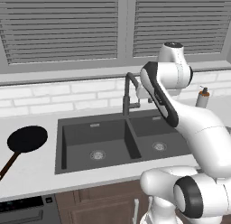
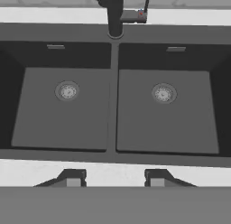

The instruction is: Pick the pan and sponge and place them into the sink. Then turn on the water.

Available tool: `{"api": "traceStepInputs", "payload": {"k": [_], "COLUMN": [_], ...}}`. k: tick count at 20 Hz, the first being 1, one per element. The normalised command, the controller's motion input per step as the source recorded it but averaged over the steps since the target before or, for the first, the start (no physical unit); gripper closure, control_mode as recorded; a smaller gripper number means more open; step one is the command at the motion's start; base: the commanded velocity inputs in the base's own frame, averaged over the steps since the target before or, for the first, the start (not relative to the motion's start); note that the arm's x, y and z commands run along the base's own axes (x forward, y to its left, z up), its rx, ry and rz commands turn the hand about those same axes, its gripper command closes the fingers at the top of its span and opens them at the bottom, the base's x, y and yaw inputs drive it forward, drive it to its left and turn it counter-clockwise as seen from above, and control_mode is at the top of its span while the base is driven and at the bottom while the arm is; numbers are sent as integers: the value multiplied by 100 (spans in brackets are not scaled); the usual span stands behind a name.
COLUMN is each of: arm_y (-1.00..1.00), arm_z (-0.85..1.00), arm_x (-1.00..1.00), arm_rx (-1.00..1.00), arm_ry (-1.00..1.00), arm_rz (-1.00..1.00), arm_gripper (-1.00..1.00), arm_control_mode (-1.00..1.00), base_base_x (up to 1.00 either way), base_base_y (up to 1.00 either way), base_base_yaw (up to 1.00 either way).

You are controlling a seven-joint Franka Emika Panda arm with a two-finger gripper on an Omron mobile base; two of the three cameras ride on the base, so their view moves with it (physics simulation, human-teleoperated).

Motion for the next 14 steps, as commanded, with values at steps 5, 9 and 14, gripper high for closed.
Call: {"api": "traceStepInputs", "payload": {"k": [5,9,14], "arm_y": [59,100,100], "arm_z": [-18,-27,-31], "arm_x": [-24,-45,-33], "arm_rx": [-5,-5,-11], "arm_ry": [1,0,0], "arm_rz": [1,2,9], "arm_gripper": [-100,-100,-100], "arm_control_mode": [-100,-100,-100], "base_base_x": [0,0,0], "base_base_y": [0,0,0], "base_base_yaw": [0,0,0]}}
